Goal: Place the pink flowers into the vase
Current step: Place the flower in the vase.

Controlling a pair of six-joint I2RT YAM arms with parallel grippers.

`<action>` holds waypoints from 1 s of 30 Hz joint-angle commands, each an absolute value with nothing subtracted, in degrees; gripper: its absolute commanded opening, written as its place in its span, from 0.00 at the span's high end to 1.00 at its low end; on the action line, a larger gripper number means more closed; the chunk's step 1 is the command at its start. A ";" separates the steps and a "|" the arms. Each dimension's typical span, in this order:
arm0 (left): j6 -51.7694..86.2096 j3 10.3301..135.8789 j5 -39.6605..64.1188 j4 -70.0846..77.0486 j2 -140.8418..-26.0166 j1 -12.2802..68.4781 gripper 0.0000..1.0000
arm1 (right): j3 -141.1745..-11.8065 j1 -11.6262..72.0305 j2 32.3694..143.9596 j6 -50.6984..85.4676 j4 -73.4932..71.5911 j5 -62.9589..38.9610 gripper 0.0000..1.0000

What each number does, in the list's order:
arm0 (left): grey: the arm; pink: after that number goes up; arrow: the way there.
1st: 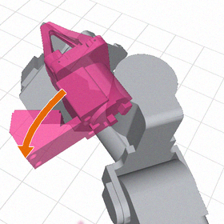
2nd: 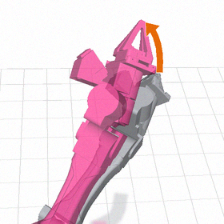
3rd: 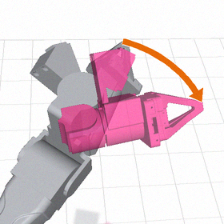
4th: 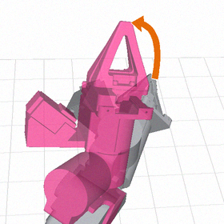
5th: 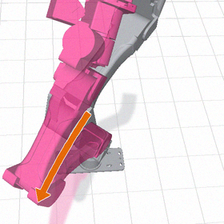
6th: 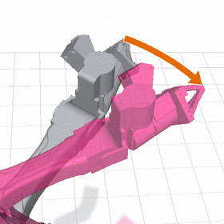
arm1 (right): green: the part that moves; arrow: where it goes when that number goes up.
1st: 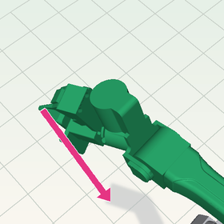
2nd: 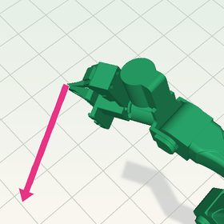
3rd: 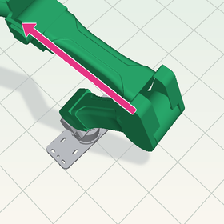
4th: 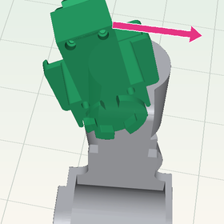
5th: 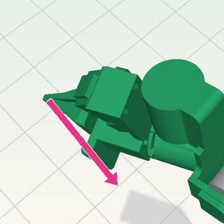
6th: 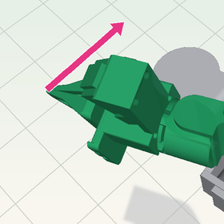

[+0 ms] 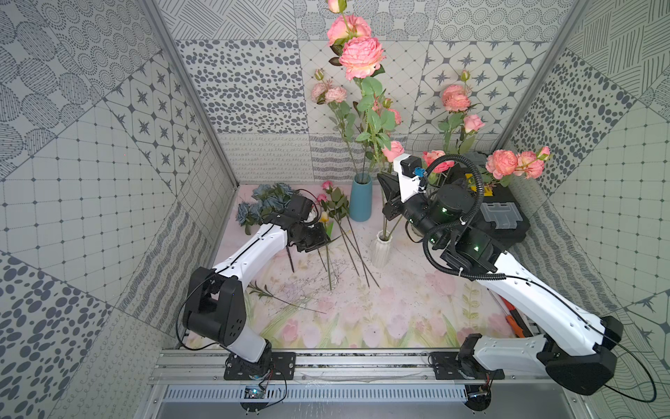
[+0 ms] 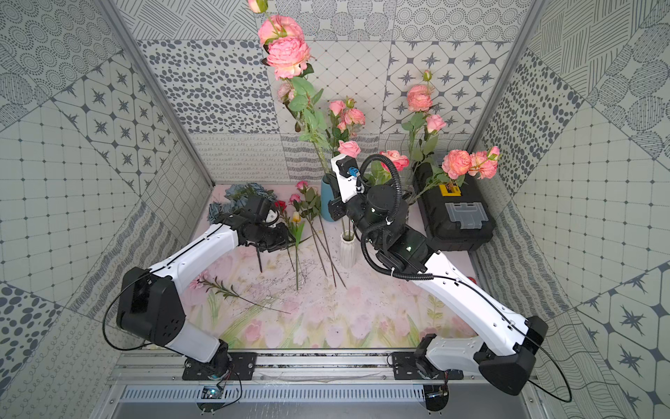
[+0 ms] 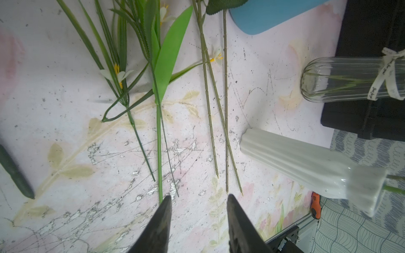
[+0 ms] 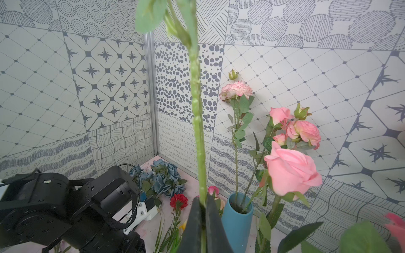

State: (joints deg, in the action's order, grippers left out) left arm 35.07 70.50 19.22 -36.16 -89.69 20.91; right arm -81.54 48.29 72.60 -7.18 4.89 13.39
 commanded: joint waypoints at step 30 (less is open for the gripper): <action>35.20 71.45 19.08 -34.17 -90.24 21.36 0.60 | -62.68 48.18 73.55 -13.33 -13.70 11.77 1.00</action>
